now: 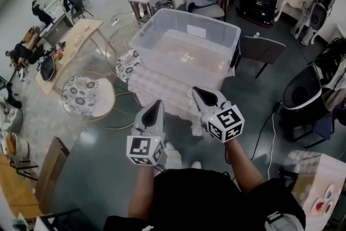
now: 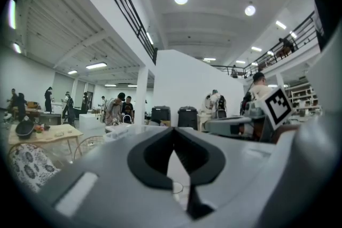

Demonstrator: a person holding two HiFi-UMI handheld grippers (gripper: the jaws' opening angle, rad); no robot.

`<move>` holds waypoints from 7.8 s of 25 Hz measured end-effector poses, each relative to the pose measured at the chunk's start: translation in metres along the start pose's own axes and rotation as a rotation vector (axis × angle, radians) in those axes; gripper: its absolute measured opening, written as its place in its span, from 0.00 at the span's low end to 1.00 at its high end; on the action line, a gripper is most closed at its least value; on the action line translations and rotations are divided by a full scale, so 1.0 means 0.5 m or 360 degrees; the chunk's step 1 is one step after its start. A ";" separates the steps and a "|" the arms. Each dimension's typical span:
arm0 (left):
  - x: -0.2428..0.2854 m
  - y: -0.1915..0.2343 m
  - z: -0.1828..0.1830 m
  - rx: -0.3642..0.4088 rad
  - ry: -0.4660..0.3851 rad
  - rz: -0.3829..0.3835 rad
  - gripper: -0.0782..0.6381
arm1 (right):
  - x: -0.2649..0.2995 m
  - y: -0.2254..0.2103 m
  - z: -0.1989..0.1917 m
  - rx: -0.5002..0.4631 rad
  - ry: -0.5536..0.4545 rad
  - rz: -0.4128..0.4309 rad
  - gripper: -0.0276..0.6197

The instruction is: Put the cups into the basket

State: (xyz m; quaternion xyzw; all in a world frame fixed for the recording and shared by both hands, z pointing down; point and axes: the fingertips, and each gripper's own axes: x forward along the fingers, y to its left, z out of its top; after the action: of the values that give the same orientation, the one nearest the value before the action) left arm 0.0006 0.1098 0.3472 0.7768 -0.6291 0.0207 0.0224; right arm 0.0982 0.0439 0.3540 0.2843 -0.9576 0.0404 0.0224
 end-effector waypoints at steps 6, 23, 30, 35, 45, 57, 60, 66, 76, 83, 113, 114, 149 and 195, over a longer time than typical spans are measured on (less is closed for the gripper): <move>0.040 0.039 -0.006 -0.0019 0.0014 -0.0017 0.12 | 0.052 -0.019 -0.010 0.0010 0.0030 -0.0006 0.04; 0.173 0.227 0.003 -0.0056 0.0017 -0.0134 0.12 | 0.276 -0.058 0.000 -0.0029 0.0096 -0.0090 0.04; 0.209 0.317 0.008 -0.0090 -0.0003 -0.0168 0.12 | 0.352 -0.069 -0.012 -0.0014 0.0144 -0.0152 0.04; 0.222 0.368 0.000 -0.0123 -0.0004 -0.0177 0.12 | 0.388 -0.070 -0.036 -0.0002 0.0204 -0.0182 0.04; 0.228 0.435 -0.003 -0.0122 -0.0005 -0.0182 0.12 | 0.416 -0.068 -0.079 0.0015 0.0294 -0.0224 0.04; 0.287 0.443 -0.024 -0.0210 0.0035 -0.0212 0.12 | 0.387 -0.100 -0.197 0.0053 0.0511 -0.0223 0.04; 0.311 0.434 -0.031 -0.0217 0.0053 -0.0230 0.12 | 0.373 -0.119 -0.231 0.0095 0.0562 -0.0214 0.04; 0.360 0.408 -0.047 -0.0235 0.0081 -0.0254 0.12 | 0.349 -0.158 -0.295 0.0164 0.0679 -0.0167 0.04; 0.417 0.393 -0.086 -0.0242 0.0172 -0.0269 0.12 | 0.312 -0.216 -0.530 0.0180 0.1164 -0.0193 0.05; 0.441 0.385 -0.101 -0.0259 0.0217 -0.0283 0.12 | 0.312 -0.229 -0.646 0.0255 0.1429 -0.0161 0.11; 0.444 0.360 -0.137 -0.0300 0.0275 -0.0283 0.12 | 0.304 -0.176 -0.771 0.0023 0.1890 0.0054 0.23; 0.445 0.360 -0.138 -0.0301 0.0278 -0.0281 0.12 | 0.308 -0.177 -0.776 0.0020 0.1906 0.0045 0.23; 0.460 0.366 -0.138 -0.0338 0.0263 -0.0265 0.12 | 0.292 -0.194 -0.768 0.0043 0.1975 -0.0022 0.10; 0.512 0.367 -0.090 -0.0311 0.0173 -0.0256 0.12 | 0.469 -0.218 -0.164 -0.0232 0.1047 0.0124 0.10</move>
State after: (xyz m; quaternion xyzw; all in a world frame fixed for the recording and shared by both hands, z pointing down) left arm -0.1261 -0.1753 0.4092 0.8165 -0.5617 -0.0006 0.1337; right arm -0.0369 -0.1671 0.4581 0.2168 -0.9097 0.0621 0.3488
